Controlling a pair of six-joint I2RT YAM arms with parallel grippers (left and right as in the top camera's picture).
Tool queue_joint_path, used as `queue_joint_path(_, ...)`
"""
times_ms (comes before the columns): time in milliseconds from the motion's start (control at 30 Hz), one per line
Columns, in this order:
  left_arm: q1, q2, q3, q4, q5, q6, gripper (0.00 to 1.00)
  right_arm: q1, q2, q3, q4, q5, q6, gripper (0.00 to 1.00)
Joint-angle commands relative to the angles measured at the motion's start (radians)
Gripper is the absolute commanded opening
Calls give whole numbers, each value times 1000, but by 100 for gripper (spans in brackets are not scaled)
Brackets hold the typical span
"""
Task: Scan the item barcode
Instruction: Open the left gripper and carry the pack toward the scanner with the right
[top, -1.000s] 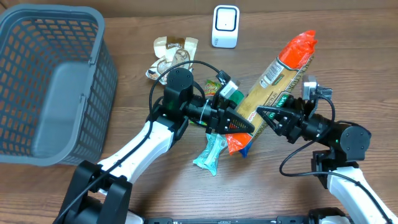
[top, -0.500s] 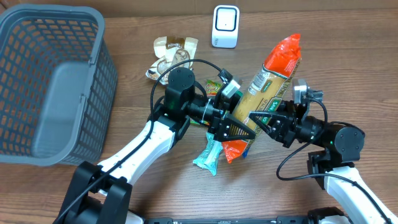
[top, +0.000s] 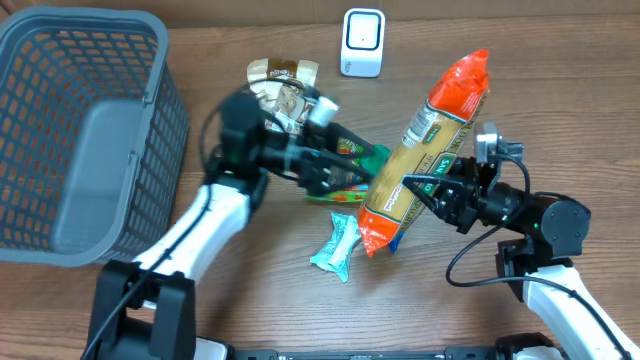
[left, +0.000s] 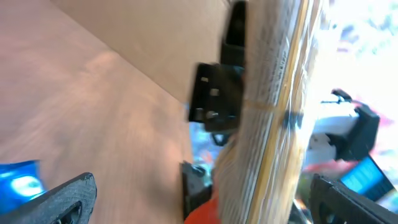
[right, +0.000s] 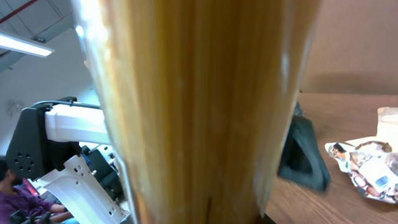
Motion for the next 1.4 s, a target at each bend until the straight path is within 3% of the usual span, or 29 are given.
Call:
queue_joint_path(0,53,-23,21,-3,51,-11,100,-3,-9,78,0,37,-34,13)
queue_joint_path(133,100,-23,-4,-93,45,83,100,-2,15,137,-87,27,-66,11)
queue_joint_path(267,134,-23,-25,-380,-15,309,100,-2,39,180,-88,21,-70,11)
queue_joint_path(400,132,-23,-25,-745,-227,556,100,-2,77,235,-141,21,-96,11)
queue_joint_path(500,119,-23,-25,-924,-402,637,100,0,120,305,-294,28,-185,11)
queue_joint_path(700,88,-23,-25,-975,-493,643,100,55,227,496,-611,100,-398,10)
queue_joint_path(867,73,-23,-25,-995,-555,642,100,117,324,703,-984,310,-629,10)
queue_joint_path(1000,72,-23,-25,-1016,-594,645,100,164,389,842,-1176,473,-743,10)
queue_joint_path(1367,72,-23,-25,-1164,-774,647,100,183,514,1006,-1316,761,-796,10)
